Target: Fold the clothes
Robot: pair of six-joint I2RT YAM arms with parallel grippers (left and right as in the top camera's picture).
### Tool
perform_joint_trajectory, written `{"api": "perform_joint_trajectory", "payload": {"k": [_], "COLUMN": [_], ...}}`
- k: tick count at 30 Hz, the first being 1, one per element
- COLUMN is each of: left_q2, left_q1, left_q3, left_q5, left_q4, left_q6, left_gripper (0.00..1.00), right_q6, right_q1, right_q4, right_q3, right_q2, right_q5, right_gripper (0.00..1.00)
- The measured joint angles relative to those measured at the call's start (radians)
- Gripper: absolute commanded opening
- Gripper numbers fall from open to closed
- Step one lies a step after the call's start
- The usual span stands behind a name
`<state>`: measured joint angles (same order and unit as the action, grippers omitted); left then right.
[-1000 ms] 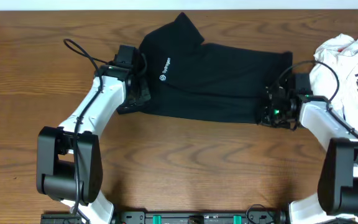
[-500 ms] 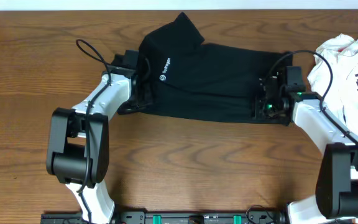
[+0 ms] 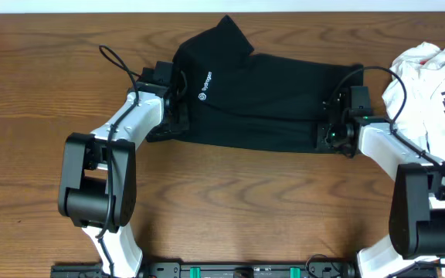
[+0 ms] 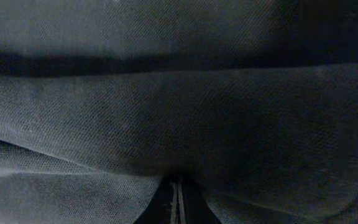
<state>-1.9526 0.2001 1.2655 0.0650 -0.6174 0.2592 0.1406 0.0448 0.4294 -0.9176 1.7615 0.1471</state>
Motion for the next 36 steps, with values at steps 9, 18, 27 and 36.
{"api": "perform_joint_trajectory", "payload": {"k": [9, 18, 27, 36], "left_q2": [0.0, 0.0, 0.023, 0.134], "left_q1": [0.0, 0.0, 0.0, 0.0], "left_q3": [0.0, -0.001, -0.001, -0.001], "left_q5": [-0.016, -0.02, -0.02, -0.02], "left_q4": [-0.094, -0.223, -0.238, -0.239], "left_q6": [-0.002, 0.077, 0.127, 0.069], "left_gripper": [0.06, 0.06, 0.07, 0.57], "right_q6": [0.005, 0.009, 0.007, 0.006], "right_q1": [-0.008, -0.124, -0.189, -0.189], "right_q4": [0.086, 0.192, 0.225, 0.221], "right_q3": [-0.017, -0.018, -0.018, -0.016], "right_q2": [0.005, 0.003, 0.001, 0.0], "right_q5": [-0.007, 0.05, 0.074, 0.075], "right_gripper": [0.01, 0.01, 0.01, 0.07]}}
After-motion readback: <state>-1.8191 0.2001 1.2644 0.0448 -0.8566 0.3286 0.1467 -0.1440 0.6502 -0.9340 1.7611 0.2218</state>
